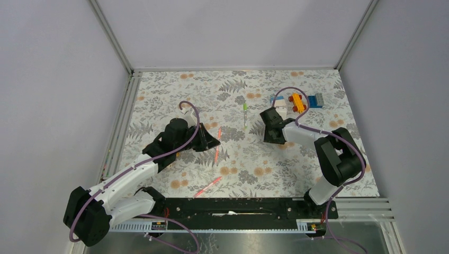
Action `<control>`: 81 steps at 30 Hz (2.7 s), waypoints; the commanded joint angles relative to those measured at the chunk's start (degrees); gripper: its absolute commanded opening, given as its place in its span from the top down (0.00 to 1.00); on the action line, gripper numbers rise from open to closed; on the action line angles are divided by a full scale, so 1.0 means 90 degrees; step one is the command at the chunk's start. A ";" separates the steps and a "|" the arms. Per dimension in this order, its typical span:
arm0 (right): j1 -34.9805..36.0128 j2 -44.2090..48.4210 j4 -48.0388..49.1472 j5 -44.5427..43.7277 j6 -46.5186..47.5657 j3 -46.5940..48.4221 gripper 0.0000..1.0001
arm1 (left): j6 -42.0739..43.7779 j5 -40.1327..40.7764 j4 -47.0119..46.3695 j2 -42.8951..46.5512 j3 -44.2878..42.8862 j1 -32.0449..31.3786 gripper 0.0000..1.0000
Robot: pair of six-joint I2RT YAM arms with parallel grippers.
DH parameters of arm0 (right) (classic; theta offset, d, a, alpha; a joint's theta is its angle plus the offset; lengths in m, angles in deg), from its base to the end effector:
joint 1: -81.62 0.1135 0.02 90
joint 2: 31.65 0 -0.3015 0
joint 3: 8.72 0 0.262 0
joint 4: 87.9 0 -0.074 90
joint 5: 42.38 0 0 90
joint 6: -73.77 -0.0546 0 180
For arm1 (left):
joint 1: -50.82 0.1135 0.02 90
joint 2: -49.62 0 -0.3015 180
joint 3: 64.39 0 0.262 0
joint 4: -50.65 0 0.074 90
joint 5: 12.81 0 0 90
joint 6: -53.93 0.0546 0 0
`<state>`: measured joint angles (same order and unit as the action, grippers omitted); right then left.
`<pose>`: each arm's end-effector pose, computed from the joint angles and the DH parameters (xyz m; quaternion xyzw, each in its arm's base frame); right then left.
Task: Insert the pens into the pen caps
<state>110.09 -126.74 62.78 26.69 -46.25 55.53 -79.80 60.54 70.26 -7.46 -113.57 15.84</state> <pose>0.3028 0.1420 0.1711 0.0596 0.9495 -0.0294 0.3067 0.1776 -0.1433 0.2722 0.0104 0.8492 -0.4212 0.3184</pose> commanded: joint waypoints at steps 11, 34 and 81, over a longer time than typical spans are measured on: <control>-0.0019 0.0217 0.0081 0.0086 0.0382 0.0157 0.56 | 0.0115 0.0100 -0.0272 0.0074 0.0060 -0.0022 1.00; 0.1612 0.0477 0.1431 0.3292 0.3783 0.0334 0.55 | 0.0371 0.0847 0.1075 0.0675 -0.0236 -0.0019 1.00; 0.2280 0.2929 0.3330 0.3101 0.0145 -0.1174 0.09 | -0.0408 0.1009 0.0421 0.0774 -0.0020 -0.0010 1.00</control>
<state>130.33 -102.43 87.06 50.30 -30.08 48.44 -81.46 71.36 82.37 0.58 -113.57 15.84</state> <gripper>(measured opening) 0.926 0.109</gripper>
